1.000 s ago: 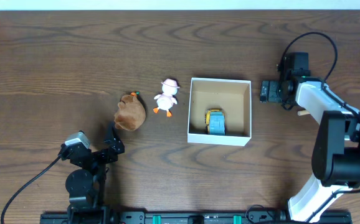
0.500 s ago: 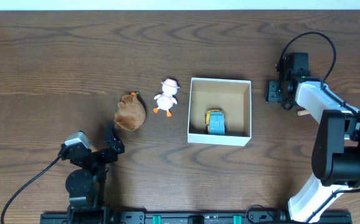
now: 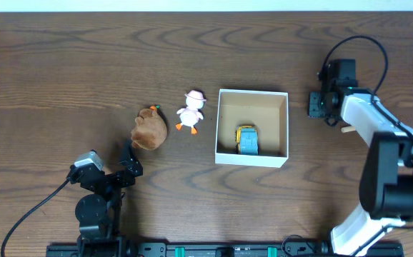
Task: Pack container
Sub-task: 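Carry the green cap into the box beside the truck, release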
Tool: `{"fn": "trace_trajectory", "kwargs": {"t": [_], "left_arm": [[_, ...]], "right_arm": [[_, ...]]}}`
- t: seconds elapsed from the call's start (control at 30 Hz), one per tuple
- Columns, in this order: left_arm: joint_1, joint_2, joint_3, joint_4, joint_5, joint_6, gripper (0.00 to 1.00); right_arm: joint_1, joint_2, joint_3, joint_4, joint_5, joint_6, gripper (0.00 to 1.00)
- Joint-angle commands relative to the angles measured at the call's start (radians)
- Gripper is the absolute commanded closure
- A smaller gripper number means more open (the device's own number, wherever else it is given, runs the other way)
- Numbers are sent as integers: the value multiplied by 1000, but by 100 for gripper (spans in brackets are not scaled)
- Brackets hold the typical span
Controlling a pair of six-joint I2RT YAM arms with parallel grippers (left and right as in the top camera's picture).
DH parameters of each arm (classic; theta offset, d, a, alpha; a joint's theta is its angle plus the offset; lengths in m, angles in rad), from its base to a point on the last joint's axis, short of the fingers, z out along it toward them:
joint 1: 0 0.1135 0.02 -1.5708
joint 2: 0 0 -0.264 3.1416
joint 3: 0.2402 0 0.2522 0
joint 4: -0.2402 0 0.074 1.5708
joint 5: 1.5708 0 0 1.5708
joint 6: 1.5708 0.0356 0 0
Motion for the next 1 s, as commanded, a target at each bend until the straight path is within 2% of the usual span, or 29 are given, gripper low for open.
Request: {"fn": "trace_trajectory", "kwargs": {"t": [0.0,0.2,0.43,0.67,0.97], "left_arm": [[-4,0,-23,-28,-5,10,2],[-4,0,-23,-28,-5,10,2],[-4,0,-23,-28,-5,9,2],[-4,0,-23,-28,-5,10,2],[-4,0,-23,-28,-5,9,2]], "right_arm": [[20,-154,22,-15,10,-5,50],[117,-368,22,-107,-1,-4,51],[359,-524,22,-146,0,-4,51],[550,-491,21,-129,0,20,50],[676,-349,21,-115,-1,34,49]]}}
